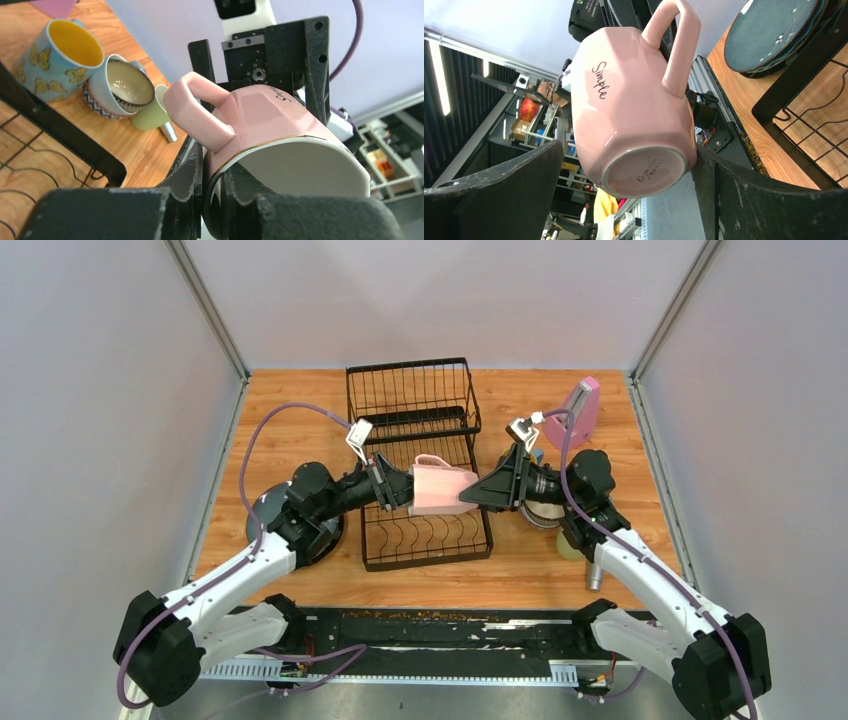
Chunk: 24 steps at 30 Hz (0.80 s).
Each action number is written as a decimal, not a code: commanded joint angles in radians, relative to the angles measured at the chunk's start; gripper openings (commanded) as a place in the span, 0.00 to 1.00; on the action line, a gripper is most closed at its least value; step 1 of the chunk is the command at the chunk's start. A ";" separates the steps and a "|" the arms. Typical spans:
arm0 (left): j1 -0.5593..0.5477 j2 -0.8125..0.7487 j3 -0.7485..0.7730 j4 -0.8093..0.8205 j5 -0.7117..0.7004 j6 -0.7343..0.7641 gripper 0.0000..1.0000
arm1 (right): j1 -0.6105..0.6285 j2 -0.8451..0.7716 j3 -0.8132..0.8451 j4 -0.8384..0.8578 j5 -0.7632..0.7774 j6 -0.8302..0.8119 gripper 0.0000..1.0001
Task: Load the mixed dishes into the dish rack
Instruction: Pick up the cup at the center of the board.
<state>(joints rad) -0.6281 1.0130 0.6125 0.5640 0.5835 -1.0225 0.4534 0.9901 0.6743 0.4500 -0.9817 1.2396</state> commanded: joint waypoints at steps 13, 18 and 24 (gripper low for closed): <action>0.001 -0.096 0.065 -0.309 -0.166 -0.553 0.00 | 0.004 -0.054 0.075 -0.099 0.155 -0.130 0.98; 0.001 -0.127 0.062 -0.352 -0.184 -0.594 0.00 | 0.005 -0.127 0.092 -0.224 0.218 -0.285 0.99; 0.001 -0.081 0.085 -0.275 -0.129 -0.481 0.00 | 0.005 -0.119 0.082 -0.190 0.174 -0.274 0.99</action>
<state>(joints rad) -0.6277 0.9241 0.6582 0.1520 0.4122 -1.5600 0.4568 0.8600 0.7269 0.2409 -0.8013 1.0042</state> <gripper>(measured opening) 0.165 0.992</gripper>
